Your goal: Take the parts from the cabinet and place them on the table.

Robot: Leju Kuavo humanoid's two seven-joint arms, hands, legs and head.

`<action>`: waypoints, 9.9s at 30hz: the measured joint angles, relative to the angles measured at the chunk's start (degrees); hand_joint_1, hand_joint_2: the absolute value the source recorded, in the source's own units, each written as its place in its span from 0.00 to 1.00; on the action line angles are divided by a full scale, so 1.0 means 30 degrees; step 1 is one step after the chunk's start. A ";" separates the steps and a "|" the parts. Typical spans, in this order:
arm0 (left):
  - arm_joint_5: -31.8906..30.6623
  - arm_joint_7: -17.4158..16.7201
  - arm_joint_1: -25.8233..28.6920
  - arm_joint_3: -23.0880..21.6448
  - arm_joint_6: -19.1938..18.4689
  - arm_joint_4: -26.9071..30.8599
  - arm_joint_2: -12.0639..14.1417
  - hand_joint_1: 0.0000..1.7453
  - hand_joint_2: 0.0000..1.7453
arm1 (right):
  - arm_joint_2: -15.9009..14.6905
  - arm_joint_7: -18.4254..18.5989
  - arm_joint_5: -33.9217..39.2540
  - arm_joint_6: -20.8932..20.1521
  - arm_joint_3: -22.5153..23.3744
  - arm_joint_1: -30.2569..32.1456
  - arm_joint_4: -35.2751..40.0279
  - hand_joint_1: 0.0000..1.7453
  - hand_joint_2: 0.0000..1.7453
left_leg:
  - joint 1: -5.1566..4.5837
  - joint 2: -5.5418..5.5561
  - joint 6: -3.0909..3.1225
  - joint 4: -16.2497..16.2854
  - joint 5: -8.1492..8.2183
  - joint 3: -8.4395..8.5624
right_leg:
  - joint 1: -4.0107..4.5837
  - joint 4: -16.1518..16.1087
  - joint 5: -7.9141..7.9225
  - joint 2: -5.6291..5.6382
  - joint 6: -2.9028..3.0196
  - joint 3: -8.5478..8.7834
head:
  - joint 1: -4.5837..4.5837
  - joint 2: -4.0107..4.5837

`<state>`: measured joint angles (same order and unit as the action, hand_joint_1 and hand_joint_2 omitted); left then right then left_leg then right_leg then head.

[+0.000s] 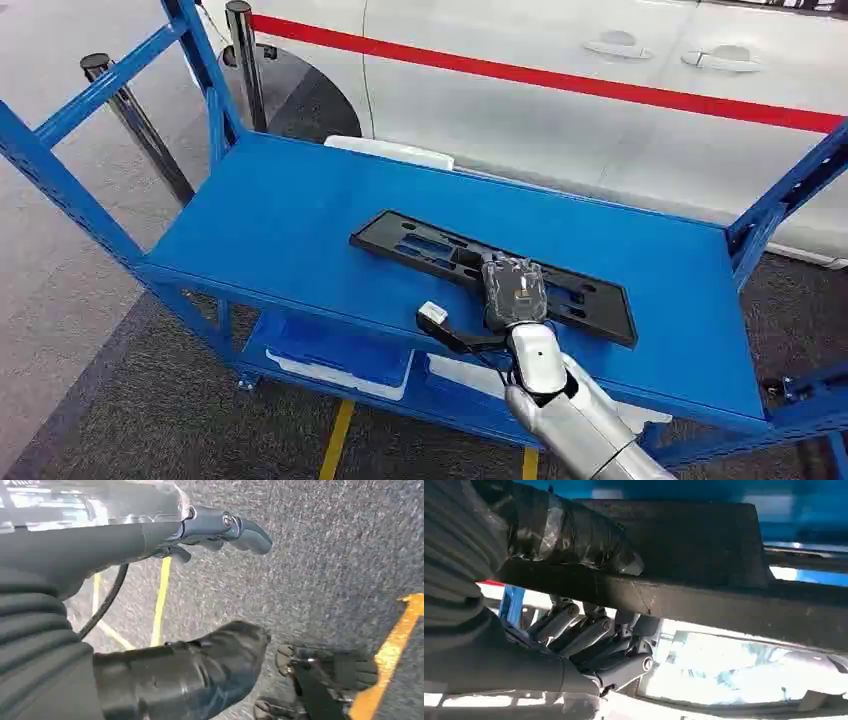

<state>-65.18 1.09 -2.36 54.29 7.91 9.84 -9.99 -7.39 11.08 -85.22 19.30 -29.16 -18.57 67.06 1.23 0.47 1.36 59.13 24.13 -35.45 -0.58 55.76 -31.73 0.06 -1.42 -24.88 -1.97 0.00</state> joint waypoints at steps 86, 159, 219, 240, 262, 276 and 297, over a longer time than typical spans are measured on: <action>-0.0707 -0.0780 -0.0354 0.1012 0.1545 -0.0015 -0.0816 0.00 1.00 | -0.3060 -0.6244 1.0236 0.5208 0.1690 0.4647 1.9007 1.00 1.00 | -0.0068 -0.0193 0.0177 -0.0819 0.1561 0.2529 | 0.0022 0.0967 0.3637 -0.0117 0.0089 -0.4268 | -0.0015 0.0000; -0.1821 0.1457 -0.0255 0.0517 0.1508 -0.0058 -0.0262 0.00 1.00 | -0.0364 -0.5311 0.7044 0.5222 -0.1734 0.3916 1.5416 1.00 1.00 | -0.0173 0.2316 0.0095 -0.0050 -0.0361 -0.0373 | -0.0004 0.1056 0.1076 0.1757 0.0735 -0.2044 | 0.0000 0.0000; -0.2958 -0.2550 -0.0138 -0.0226 0.1253 -0.0073 -0.0809 0.00 1.00 | -0.4808 -0.4896 0.7868 0.5455 0.1757 0.8770 2.0202 1.00 1.00 | -0.0393 0.1945 0.0389 -0.0156 0.0508 0.0344 | -0.0141 0.1402 0.1414 0.2110 0.0234 -0.2794 | 0.0037 0.0000; -0.3191 -0.2877 -0.0149 -0.0547 0.1035 -0.0073 -0.0991 0.00 1.00 | -0.5450 -0.5143 0.7890 0.4792 0.4240 0.9785 2.1113 1.00 1.00 | -0.0436 -0.0605 0.0446 -0.0711 0.0685 0.0986 | -0.0086 0.1036 0.0677 -0.1391 -0.0164 -0.1969 | 0.0044 0.0000; -0.1887 -0.2127 -0.0093 -0.0087 0.1362 -0.0073 -0.0270 0.00 1.00 | -0.2652 -0.3344 0.3977 0.3458 -0.0713 0.5872 1.8031 1.00 1.00 | -0.0122 -0.0153 -0.0651 0.3799 0.1942 -0.1527 | -0.0199 0.0767 0.1256 -0.1493 0.0635 -0.2346 | 0.0109 0.0000; -0.2098 -0.2418 -0.0184 0.0109 0.1552 -0.0073 -0.0313 0.00 1.00 | -0.2783 -0.2944 0.3548 0.3969 -0.0904 0.6230 1.7579 1.00 1.00 | -0.0373 0.0703 0.0494 -0.0649 0.0487 0.0795 | -0.0234 0.6354 -0.1329 -0.0083 -0.0207 -0.4708 | 0.0073 0.0000; -0.3300 -0.1486 -0.0101 -0.0335 0.1392 -0.0073 -0.0415 0.00 1.00 | -0.5954 -0.1902 0.4932 0.4749 0.1554 0.9266 2.0262 1.00 1.00 | -0.0489 -0.1697 -0.0171 -0.0075 0.0887 0.0572 | -0.0137 0.0920 0.0775 -0.2271 0.0058 -0.1995 | 0.0095 0.0000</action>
<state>-75.08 -3.37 -2.66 53.29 12.09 9.62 -11.23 -25.25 5.37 -70.42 33.55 -24.50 9.23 127.85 -0.23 -4.62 0.84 58.91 26.80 -33.73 -1.00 58.52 -29.41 -6.75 -1.25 -30.86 -1.68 0.00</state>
